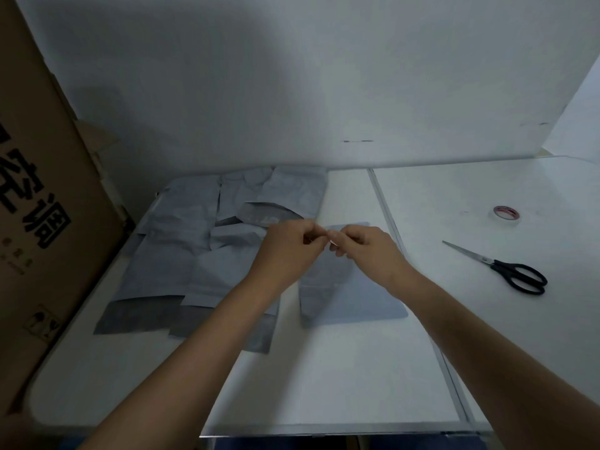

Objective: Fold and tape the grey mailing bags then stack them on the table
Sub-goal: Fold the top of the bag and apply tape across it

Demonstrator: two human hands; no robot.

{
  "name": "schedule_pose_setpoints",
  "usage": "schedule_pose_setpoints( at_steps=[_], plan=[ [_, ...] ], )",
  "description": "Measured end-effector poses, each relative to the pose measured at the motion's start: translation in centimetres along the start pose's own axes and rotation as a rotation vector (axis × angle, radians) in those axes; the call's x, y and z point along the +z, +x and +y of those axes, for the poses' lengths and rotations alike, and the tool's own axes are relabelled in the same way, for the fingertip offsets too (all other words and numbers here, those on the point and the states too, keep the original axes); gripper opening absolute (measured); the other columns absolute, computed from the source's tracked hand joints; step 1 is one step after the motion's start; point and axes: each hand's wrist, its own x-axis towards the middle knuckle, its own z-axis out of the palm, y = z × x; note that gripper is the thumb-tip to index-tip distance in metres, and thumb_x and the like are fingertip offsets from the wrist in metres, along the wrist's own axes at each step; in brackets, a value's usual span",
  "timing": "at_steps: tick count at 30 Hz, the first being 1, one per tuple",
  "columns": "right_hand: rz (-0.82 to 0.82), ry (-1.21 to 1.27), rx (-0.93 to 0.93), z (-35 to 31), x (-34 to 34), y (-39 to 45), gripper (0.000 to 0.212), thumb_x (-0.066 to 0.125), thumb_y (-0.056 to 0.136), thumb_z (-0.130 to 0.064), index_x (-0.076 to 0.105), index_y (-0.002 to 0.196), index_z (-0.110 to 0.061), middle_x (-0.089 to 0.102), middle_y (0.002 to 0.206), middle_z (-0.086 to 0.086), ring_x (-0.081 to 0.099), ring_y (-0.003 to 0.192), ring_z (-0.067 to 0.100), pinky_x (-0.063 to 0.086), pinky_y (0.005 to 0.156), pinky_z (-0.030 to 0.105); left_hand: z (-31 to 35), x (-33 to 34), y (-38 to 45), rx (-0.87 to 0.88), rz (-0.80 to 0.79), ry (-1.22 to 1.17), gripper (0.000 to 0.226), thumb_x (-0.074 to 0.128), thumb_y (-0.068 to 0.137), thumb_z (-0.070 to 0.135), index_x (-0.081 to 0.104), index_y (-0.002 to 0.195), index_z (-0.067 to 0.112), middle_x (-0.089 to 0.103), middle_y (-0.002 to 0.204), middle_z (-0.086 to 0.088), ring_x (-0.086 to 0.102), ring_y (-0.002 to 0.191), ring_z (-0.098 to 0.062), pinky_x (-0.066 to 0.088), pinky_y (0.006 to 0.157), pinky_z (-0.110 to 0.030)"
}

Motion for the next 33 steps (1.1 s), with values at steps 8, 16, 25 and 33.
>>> schedule_pose_setpoints(
  at_steps=[8,16,25,33],
  plan=[
    [0.070,-0.197,-0.092,-0.1,0.5,0.1,0.038,0.048,0.092,-0.055,0.067,0.086,-0.022,0.064,0.082,-0.011,0.062,0.079,0.004,0.047,0.070,0.021,-0.1,0.4,0.3,-0.067,-0.016,0.014,0.016,0.064,0.090,0.034,0.068,0.082,0.021,0.063,0.068,0.016,0.062,0.069,0.000,0.045,0.061,-0.014],
    [0.076,0.623,0.153,-0.4,1.7,0.3,0.034,0.049,0.096,-0.045,0.055,0.117,-0.019,0.065,0.112,0.008,0.065,0.088,0.016,0.051,0.077,0.028,-1.4,0.6,1.1,-0.385,0.003,-0.552,0.012,0.064,0.089,0.013,0.068,0.082,0.004,0.066,0.068,-0.002,0.058,0.054,-0.004,0.051,0.061,-0.020],
    [0.063,0.508,0.197,-1.2,3.9,0.4,0.040,0.055,0.093,-0.045,0.051,0.114,-0.012,0.066,0.093,0.003,0.071,0.085,0.020,0.055,0.091,0.039,-2.7,1.2,-0.1,-0.416,-0.088,-0.500,0.016,0.062,0.090,0.016,0.066,0.076,0.010,0.065,0.068,-0.002,0.057,0.058,-0.006,0.048,0.061,-0.019],
    [0.050,0.521,0.203,-0.4,4.5,-0.5,0.021,0.049,0.099,-0.027,0.045,0.109,-0.009,0.060,0.085,0.007,0.062,0.073,0.019,0.055,0.082,0.037,-3.9,1.3,-0.9,-0.449,-0.133,-0.526,0.015,0.063,0.090,0.013,0.064,0.075,0.009,0.063,0.065,0.002,0.055,0.054,-0.001,0.047,0.057,-0.013]
  ],
)
